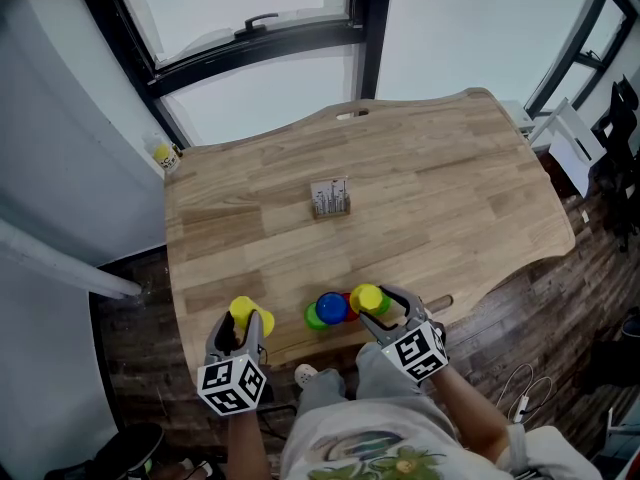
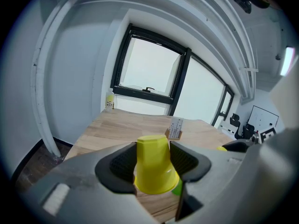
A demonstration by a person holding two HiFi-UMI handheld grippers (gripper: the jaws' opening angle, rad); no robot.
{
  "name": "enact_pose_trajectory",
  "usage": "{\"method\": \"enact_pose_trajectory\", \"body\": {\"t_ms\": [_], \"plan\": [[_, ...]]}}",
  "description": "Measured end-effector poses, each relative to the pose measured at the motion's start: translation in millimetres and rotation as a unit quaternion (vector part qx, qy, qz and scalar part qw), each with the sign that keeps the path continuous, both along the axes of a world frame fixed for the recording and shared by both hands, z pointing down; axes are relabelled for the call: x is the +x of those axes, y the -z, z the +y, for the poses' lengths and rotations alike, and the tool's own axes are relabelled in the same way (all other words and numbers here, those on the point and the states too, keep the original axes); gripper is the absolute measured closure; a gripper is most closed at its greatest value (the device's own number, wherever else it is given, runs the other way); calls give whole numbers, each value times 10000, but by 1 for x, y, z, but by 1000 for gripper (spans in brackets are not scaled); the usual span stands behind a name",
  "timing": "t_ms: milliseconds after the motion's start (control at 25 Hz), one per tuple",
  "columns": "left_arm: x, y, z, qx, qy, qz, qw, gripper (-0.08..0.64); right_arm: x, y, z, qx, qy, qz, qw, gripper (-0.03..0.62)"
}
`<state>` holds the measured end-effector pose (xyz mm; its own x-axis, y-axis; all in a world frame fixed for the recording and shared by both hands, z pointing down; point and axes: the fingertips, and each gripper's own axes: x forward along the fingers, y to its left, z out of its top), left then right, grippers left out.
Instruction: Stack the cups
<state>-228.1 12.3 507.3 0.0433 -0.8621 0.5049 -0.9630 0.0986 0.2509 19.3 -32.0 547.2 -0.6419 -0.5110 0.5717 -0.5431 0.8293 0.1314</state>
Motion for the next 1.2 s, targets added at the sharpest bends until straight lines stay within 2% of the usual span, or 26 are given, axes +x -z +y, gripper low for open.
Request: {"method": "enact_pose_trajectory", "body": {"t_ms": [520, 960, 1200], "plan": [[18, 29, -19, 356, -390, -201, 9984, 327, 6, 5, 4, -8, -153, -111, 9998, 337], [63, 70, -40, 875, -983, -324, 9908, 327, 11, 13, 6, -31, -235, -253, 9994, 336], [88, 79, -45, 999, -1261, -348, 9864, 327, 12, 18, 5, 12, -257, -317, 9992, 337]]}}
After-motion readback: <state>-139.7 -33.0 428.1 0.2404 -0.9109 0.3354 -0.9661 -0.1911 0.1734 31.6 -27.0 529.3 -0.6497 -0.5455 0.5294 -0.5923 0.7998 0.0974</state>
